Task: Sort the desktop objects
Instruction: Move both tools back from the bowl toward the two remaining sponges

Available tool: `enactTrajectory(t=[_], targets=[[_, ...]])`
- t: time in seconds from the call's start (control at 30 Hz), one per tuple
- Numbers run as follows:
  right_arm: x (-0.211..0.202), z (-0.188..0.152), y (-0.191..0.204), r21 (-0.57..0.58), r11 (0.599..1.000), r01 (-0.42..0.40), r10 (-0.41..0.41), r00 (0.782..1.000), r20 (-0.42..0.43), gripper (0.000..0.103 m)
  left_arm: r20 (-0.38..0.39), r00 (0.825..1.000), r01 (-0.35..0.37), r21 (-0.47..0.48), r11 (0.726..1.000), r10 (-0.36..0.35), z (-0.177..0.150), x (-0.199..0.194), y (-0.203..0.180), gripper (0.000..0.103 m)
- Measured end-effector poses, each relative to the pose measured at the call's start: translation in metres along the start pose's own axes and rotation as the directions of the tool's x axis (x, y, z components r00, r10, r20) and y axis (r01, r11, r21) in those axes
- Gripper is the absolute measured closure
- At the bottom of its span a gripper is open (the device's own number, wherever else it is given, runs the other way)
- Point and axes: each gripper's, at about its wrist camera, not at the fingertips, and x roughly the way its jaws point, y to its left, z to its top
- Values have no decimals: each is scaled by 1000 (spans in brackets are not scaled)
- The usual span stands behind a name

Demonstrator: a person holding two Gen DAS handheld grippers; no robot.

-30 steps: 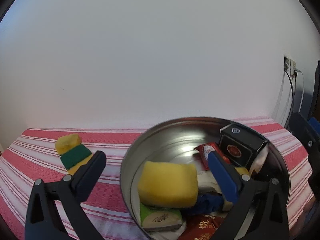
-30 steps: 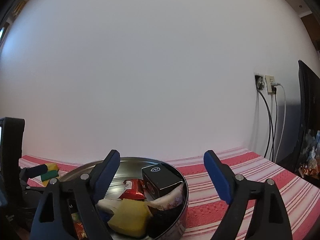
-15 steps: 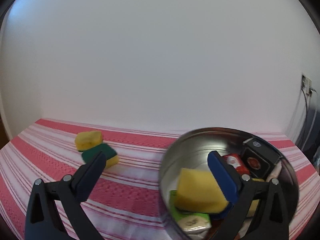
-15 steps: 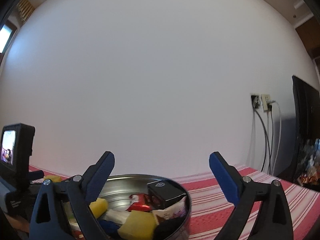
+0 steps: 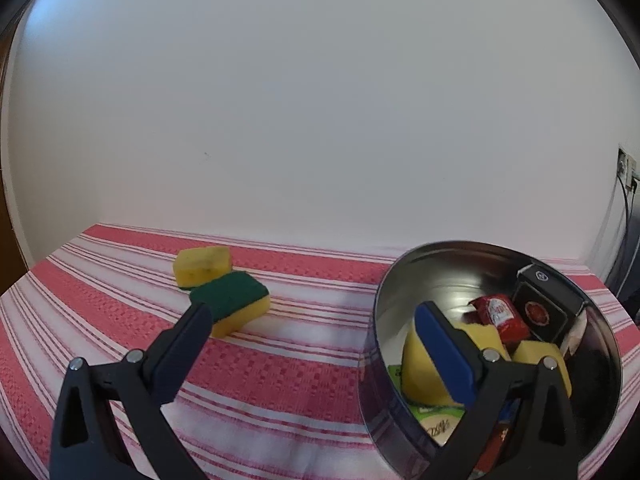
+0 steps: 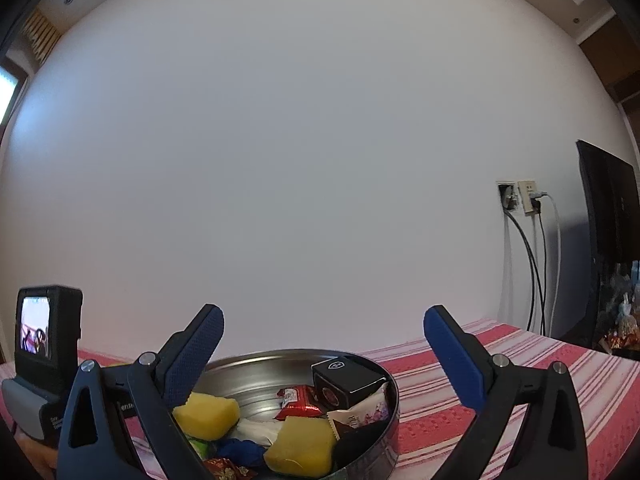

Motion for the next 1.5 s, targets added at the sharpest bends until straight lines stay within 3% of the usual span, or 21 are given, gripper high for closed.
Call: enactTrajectory(t=[0.17,0.37,0.5,0.9,1.27,1.37,1.5], targets=[[-9,0,4,12,1000,-1,0,1000,22,1,-15,999,35,24,999,-35,-1,-1,9,1],[-11,-3,33,-9,998,-67,67,998,-7,1,11,1000,-25,71,997,25,3,2,44,1],[-5,-8,63,9,991,-136,136,989,-55,1,13,996,-87,23,996,87,10,10,84,1],[19,-24,142,-51,958,-282,270,949,-164,1,-40,986,-163,-93,982,160,17,28,174,1],[56,-45,193,-71,924,-375,331,880,-339,1,-97,966,-254,-149,956,241,23,51,236,1],[79,-54,211,-66,913,-403,343,844,-412,1,-99,956,-288,-140,947,276,25,56,245,1],[110,-66,235,-69,888,-454,368,793,-485,1,-125,954,-290,-163,943,271,23,59,254,1]])
